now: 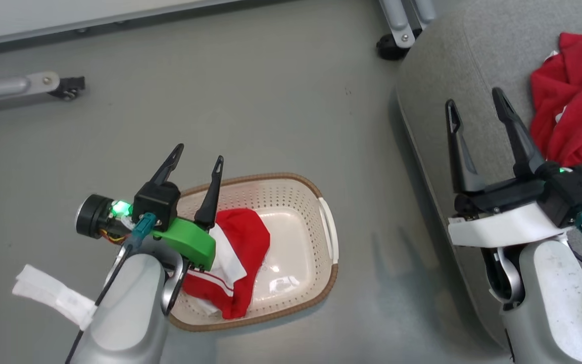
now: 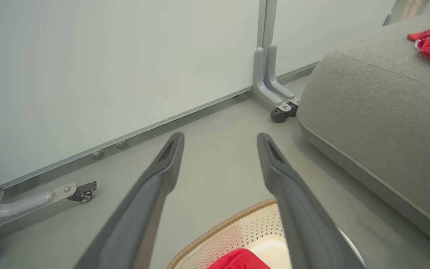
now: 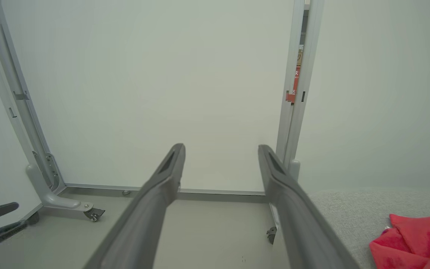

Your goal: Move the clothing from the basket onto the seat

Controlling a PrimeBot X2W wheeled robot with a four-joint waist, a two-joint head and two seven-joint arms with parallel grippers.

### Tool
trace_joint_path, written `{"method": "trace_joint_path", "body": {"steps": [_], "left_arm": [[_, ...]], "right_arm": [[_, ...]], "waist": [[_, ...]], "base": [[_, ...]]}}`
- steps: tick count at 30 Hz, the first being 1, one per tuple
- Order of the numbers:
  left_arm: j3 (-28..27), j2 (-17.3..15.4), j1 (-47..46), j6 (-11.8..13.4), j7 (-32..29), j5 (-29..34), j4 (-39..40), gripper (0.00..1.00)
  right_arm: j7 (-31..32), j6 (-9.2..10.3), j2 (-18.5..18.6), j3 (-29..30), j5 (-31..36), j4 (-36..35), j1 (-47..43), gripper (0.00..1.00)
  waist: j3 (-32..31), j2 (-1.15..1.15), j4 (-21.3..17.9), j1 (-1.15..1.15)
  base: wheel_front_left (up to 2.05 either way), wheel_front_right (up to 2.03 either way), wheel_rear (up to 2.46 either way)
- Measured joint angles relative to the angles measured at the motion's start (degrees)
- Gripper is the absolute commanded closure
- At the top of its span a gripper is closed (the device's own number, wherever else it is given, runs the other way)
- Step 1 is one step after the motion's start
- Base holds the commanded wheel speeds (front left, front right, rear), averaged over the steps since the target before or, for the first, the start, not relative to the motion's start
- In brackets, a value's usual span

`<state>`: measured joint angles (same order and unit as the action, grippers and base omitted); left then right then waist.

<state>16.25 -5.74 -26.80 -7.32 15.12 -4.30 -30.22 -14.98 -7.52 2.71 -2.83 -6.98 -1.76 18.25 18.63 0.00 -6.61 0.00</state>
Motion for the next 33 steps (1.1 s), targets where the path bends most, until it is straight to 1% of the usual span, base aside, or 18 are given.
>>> {"method": "trace_joint_path", "body": {"steps": [4,10,17,33], "left_arm": [[3.0,-0.9,-3.7,-0.1,0.0,0.4,-4.1,0.00],[10.0,-2.8,-10.0,-0.2,0.0,0.3,-11.0,0.00],[16.2,-4.4,-15.7,-0.2,0.0,-1.3,-18.4,0.00],[28.1,-6.2,-26.8,-0.2,-0.4,-1.8,-35.1,0.00]], "right_arm": [[0.0,0.00,0.0,-0.3,-0.5,-0.7,2.2,0.00],[0.0,0.01,0.0,-0.8,-1.0,-1.5,5.7,0.00],[0.0,0.01,0.0,-2.1,-1.1,-2.6,8.8,0.00],[0.0,0.01,0.0,-4.4,-0.9,-4.8,14.2,0.00]], "waist": [[3.6,0.00,-1.7,0.00],[9.6,0.00,-4.0,0.01],[16.0,0.00,-6.0,0.01],[28.7,0.00,-8.5,0.01]], "base": [[0.00,0.00,0.00],[0.00,0.00,0.00],[0.00,0.00,0.00],[0.00,0.00,0.00]]}}
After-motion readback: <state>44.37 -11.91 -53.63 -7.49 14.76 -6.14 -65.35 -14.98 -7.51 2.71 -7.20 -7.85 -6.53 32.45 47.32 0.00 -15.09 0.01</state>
